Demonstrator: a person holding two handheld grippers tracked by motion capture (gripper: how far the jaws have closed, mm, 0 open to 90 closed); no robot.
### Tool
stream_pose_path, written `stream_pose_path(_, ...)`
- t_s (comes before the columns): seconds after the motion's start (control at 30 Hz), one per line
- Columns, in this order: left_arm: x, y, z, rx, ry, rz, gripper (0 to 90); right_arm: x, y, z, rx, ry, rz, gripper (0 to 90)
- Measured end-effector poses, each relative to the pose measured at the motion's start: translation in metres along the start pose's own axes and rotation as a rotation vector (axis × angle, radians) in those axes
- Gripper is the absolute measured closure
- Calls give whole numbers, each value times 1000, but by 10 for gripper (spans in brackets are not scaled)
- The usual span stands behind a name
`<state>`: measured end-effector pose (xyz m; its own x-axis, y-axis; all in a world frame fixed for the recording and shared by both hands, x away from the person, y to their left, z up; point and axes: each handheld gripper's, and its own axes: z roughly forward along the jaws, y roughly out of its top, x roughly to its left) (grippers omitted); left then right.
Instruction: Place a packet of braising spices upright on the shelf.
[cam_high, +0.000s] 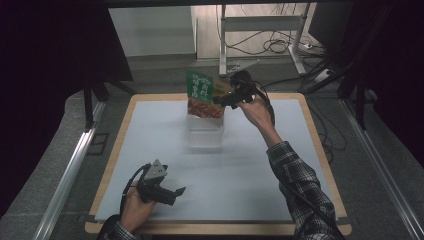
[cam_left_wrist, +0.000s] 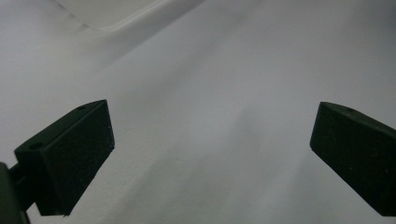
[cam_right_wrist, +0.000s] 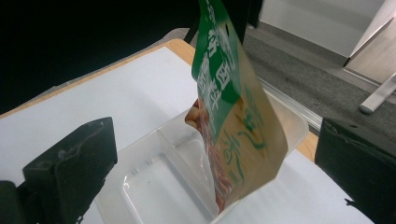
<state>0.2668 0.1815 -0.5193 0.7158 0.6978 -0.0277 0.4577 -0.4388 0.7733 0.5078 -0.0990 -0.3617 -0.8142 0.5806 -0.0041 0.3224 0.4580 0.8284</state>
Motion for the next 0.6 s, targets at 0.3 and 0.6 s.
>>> stream_pose_path(0.3, -1, 0, 1, 4, -3, 3, 0, 1, -14, -6, 5, -15, -7, 0)
stream_pose_path(0.6, -1, 0, 1, 7, -5, 5, 0, 4, -32, -15, 0, -4, -5, 0)
